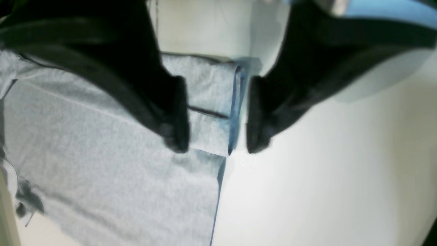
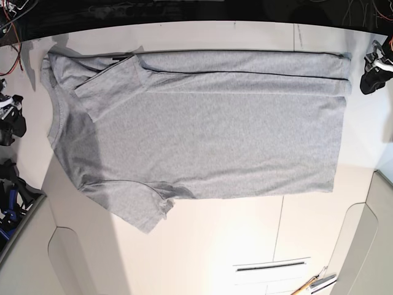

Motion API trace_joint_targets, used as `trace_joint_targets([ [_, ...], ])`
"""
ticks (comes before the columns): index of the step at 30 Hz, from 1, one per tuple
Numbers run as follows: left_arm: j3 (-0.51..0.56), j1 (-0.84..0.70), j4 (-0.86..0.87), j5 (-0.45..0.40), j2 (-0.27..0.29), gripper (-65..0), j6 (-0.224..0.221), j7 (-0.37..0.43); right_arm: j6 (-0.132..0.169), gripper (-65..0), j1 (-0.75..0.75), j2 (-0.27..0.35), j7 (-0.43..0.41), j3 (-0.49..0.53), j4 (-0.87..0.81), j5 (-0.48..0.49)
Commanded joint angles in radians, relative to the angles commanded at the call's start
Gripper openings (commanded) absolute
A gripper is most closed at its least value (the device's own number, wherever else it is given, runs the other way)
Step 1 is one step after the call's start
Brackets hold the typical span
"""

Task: Fold the T-shirt properly
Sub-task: 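Move both grippers to the opposite side edge and grasp it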

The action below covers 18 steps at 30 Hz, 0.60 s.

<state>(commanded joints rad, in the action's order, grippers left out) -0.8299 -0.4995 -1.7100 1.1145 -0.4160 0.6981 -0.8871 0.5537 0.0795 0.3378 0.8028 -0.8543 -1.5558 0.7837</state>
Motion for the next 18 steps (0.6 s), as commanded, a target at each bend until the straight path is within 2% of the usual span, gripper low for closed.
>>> trace_joint_targets([
  [1,0.000,0.022,0.000,-0.006,0.000,-29.1,0.000,0.000,0.000,-30.9,-0.032,0.000,-0.009,0.002,0.017,-0.005],
  [5,0.001,0.117,0.001,-0.036,-0.003,-28.6,0.000,0.023,0.000,-30.9,-0.167,0.000,-0.051,0.052,0.140,-0.070],
  [7,0.009,0.159,0.004,-0.077,-0.003,-28.6,0.000,0.054,0.000,-30.9,-0.237,0.000,-0.065,0.102,0.229,-0.090],
  [9,0.036,0.198,0.004,-0.127,-0.003,-28.6,0.000,0.076,0.000,-30.9,-0.298,0.000,-0.120,0.167,0.317,-0.147],
  [13,0.152,0.259,0.016,-0.246,-0.021,-28.6,-0.001,0.148,0.000,-30.9,-0.409,0.000,-0.251,0.280,0.475,-0.262],
  [14,0.182,0.282,0.025,-0.289,-0.028,-28.6,-0.014,0.172,0.000,-30.9,-0.433,0.000,-0.274,0.298,0.511,-0.289],
  [16,0.236,0.341,0.060,-0.354,-0.042,-28.6,-0.045,0.204,-0.001,-30.9,-0.478,-0.002,-0.296,0.320,0.576,-0.338],
  [18,0.287,0.419,0.131,-0.381,-0.060,-25.6,-0.055,0.211,-0.008,-30.9,-0.511,-0.002,-0.303,0.323,0.632,-0.366],
])
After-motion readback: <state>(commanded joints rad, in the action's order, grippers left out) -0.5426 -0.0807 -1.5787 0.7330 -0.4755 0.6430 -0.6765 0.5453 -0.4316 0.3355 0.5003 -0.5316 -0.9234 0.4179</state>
